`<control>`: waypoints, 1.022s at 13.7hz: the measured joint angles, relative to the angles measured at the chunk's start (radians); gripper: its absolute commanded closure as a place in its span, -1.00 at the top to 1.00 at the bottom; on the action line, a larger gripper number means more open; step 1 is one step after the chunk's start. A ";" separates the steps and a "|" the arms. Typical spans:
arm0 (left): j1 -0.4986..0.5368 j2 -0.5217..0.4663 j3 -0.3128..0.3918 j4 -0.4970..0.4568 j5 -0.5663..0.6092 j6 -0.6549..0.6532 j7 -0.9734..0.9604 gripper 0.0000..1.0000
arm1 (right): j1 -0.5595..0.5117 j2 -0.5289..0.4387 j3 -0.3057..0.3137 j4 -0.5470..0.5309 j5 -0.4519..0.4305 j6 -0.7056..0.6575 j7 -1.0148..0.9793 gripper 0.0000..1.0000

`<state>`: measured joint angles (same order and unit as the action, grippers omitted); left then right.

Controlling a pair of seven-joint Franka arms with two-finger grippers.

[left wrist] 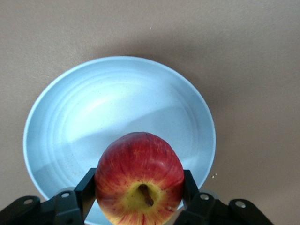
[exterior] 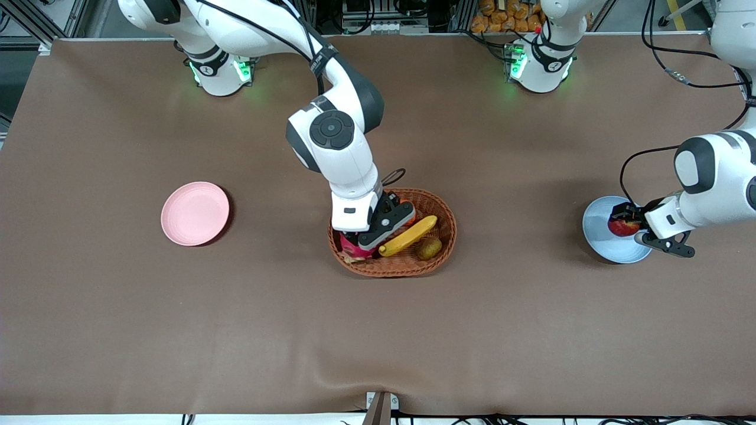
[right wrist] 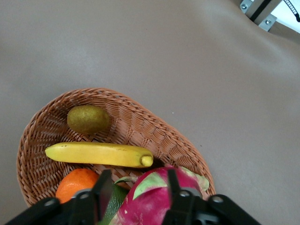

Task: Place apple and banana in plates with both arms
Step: 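Lower the apple onto the blue plate and open the left gripper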

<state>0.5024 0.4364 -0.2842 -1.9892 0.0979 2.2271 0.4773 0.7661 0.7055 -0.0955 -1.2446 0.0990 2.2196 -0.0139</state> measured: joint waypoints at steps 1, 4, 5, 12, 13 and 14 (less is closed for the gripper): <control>0.001 0.009 0.000 0.000 0.000 0.003 0.000 -0.06 | 0.000 0.007 0.000 0.002 0.000 0.011 -0.015 -0.08; 0.013 0.029 0.000 0.000 0.000 0.009 0.000 -0.05 | 0.000 0.026 0.001 0.003 0.000 0.045 -0.056 -0.06; 0.018 0.034 0.000 0.000 0.000 0.014 0.000 -0.02 | 0.000 0.033 0.001 0.003 0.000 0.057 -0.063 -0.06; 0.023 0.038 0.000 0.001 0.043 0.023 0.000 0.97 | -0.002 0.077 0.001 0.004 0.003 0.082 -0.069 0.01; 0.023 0.038 0.000 0.002 0.043 0.024 0.000 1.00 | -0.002 0.083 0.001 0.004 0.003 0.082 -0.069 0.02; 0.023 0.039 0.000 0.004 0.043 0.024 0.000 1.00 | -0.002 0.089 0.001 0.004 0.003 0.082 -0.069 0.02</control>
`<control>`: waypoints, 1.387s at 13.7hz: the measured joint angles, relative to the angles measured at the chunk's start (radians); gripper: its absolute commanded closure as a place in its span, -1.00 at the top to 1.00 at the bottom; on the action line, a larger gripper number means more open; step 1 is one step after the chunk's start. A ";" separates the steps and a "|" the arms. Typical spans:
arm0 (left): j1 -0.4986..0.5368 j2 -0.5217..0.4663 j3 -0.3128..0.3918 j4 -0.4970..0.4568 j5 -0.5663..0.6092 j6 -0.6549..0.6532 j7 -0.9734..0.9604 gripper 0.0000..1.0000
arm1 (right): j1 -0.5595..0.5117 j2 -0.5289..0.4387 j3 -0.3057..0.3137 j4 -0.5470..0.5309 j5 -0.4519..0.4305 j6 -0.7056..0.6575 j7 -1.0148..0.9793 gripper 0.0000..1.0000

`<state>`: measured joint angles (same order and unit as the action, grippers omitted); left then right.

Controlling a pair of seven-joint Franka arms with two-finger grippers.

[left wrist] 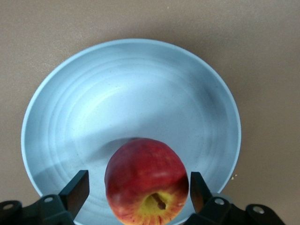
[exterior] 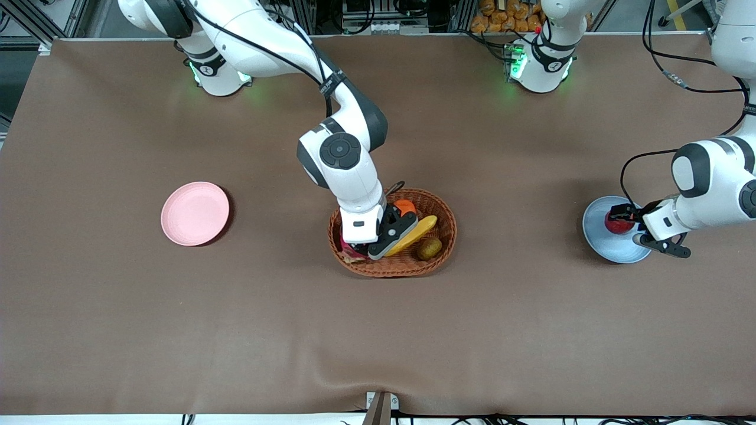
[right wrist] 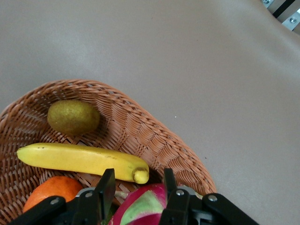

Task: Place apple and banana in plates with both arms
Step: 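Lower the apple onto the blue plate and open the left gripper, then grasp the banana with the right gripper while the left gripper withdraws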

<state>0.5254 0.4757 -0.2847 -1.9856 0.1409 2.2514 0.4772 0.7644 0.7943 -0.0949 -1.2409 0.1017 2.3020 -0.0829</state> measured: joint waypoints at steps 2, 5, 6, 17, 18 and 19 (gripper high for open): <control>0.000 0.002 -0.001 0.006 0.000 0.001 0.000 1.00 | 0.000 0.011 0.000 0.000 0.000 0.001 0.000 0.02; -0.001 0.001 -0.009 0.030 0.002 0.001 0.000 1.00 | 0.000 0.024 0.000 0.000 0.000 0.006 0.000 0.02; -0.002 -0.001 -0.013 0.046 0.002 -0.003 0.000 1.00 | 0.000 0.027 0.000 0.000 0.000 0.006 0.000 0.02; -0.008 -0.037 -0.081 0.288 0.003 -0.276 0.000 1.00 | 0.001 0.045 0.010 0.001 0.000 0.008 0.000 0.02; -0.019 -0.037 -0.083 0.322 0.003 -0.310 0.000 1.00 | 0.001 0.045 0.011 0.001 0.000 0.008 0.000 0.01; -0.034 -0.037 -0.084 0.356 0.004 -0.337 0.000 1.00 | 0.001 0.045 0.011 0.001 0.000 0.008 0.000 0.01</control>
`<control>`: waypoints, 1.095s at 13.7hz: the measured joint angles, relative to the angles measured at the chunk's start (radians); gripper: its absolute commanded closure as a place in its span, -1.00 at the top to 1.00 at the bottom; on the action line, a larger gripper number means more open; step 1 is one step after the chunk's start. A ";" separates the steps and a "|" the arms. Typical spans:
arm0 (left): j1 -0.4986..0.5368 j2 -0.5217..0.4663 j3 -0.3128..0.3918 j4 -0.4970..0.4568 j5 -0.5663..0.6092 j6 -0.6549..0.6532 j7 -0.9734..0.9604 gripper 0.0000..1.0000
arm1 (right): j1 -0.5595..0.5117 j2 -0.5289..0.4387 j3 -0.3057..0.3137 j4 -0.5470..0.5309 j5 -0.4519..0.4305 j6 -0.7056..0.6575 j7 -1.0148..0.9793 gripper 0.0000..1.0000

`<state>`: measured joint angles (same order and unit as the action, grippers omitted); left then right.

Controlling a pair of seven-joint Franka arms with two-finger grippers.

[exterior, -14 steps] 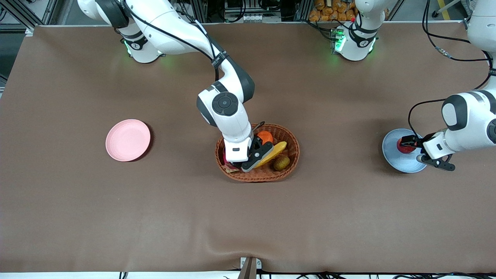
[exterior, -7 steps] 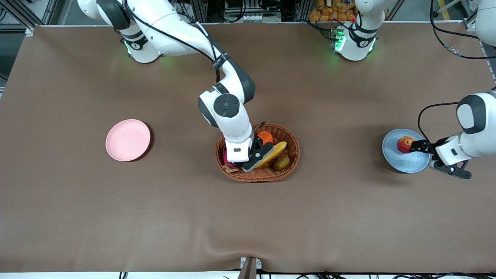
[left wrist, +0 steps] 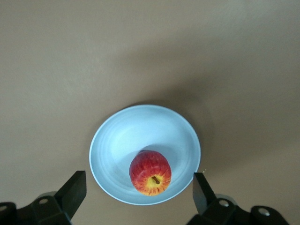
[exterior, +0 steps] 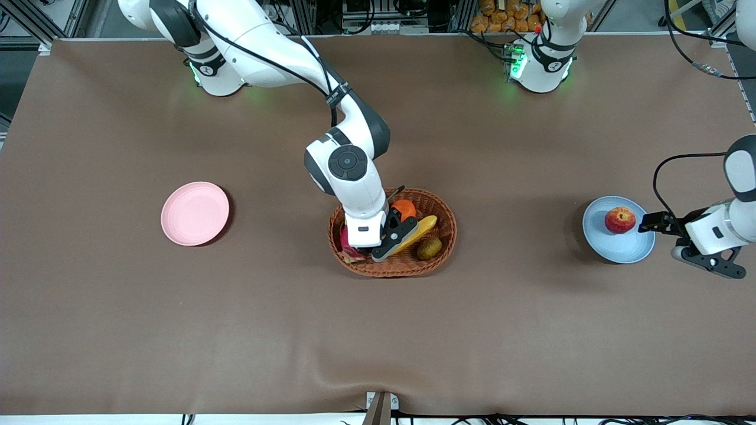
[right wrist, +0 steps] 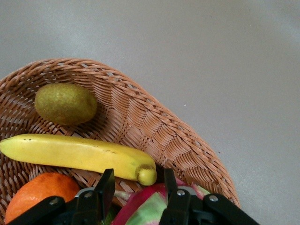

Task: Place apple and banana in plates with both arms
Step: 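Grasp the banana with the right gripper while the left gripper withdraws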

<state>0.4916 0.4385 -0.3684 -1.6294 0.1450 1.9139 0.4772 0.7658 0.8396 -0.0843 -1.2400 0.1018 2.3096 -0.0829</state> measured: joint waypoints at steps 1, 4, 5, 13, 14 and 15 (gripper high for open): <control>-0.015 0.000 0.000 0.029 0.002 -0.024 0.000 1.00 | 0.000 0.001 0.000 0.000 0.000 0.000 0.000 0.01; -0.044 -0.001 0.001 0.084 0.003 -0.051 0.000 1.00 | 0.000 0.008 0.000 0.000 0.000 0.029 0.000 -0.17; -0.054 -0.001 0.006 0.096 0.003 -0.058 0.000 1.00 | 0.000 0.011 0.001 0.000 0.000 0.044 0.000 -0.39; -0.223 -0.084 0.174 0.144 -0.088 -0.114 -0.029 1.00 | 0.000 0.024 0.001 0.000 0.000 0.057 -0.001 -0.91; -0.258 -0.106 0.213 0.145 -0.108 -0.135 -0.055 1.00 | 0.000 0.024 0.001 0.001 0.000 0.057 -0.001 -1.00; -0.289 -0.129 0.239 0.146 -0.119 -0.157 -0.095 1.00 | 0.000 0.024 0.001 0.002 0.000 0.057 -0.001 -1.00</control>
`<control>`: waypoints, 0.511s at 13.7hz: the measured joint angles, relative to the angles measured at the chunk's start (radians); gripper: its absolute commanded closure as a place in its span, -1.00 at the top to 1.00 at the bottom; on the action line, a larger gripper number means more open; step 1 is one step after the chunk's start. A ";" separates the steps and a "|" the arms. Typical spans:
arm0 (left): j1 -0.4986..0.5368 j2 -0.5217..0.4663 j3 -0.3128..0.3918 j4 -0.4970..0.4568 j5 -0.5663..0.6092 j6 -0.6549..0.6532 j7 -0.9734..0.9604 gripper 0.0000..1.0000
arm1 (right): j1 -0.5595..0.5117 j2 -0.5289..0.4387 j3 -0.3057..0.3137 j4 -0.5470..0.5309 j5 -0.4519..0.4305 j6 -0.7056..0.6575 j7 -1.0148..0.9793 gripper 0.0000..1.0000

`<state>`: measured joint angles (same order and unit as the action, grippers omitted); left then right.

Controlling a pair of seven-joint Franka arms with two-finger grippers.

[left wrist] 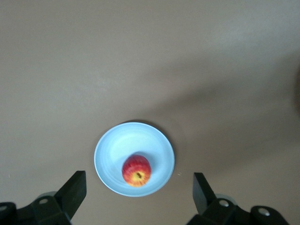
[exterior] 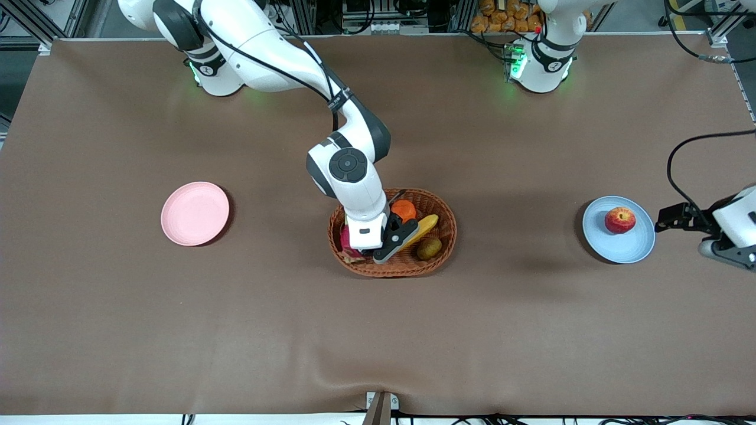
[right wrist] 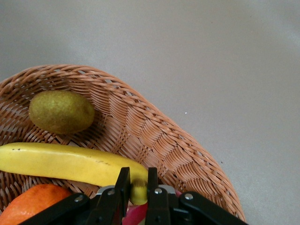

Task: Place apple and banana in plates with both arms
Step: 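Grasp the banana with the right gripper while the left gripper withdraws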

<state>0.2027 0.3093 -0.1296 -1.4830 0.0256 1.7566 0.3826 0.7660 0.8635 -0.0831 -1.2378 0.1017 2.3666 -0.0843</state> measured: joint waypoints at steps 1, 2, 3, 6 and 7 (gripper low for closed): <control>-0.032 -0.026 0.020 0.002 -0.006 -0.030 -0.052 1.00 | 0.000 0.000 0.000 0.001 0.000 0.000 0.000 -1.00; -0.074 -0.054 0.043 0.004 -0.008 -0.066 -0.115 1.00 | 0.000 0.000 0.000 0.003 0.000 0.000 0.000 -1.00; -0.127 -0.083 0.075 0.005 -0.009 -0.103 -0.186 1.00 | 0.000 0.000 0.000 0.004 0.000 0.000 0.000 -1.00; -0.254 -0.166 0.140 0.005 -0.009 -0.206 -0.383 1.00 | 0.000 0.000 0.000 0.017 0.000 -0.017 0.000 -1.00; -0.266 -0.188 0.145 0.005 -0.009 -0.228 -0.427 1.00 | 0.000 -0.001 0.000 0.025 0.000 -0.036 0.000 -1.00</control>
<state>-0.0635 0.1218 0.0153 -1.4776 0.0166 1.5288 -0.0444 0.7659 0.8627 -0.0827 -1.2129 0.1017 2.3311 -0.0847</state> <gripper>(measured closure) 0.000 0.811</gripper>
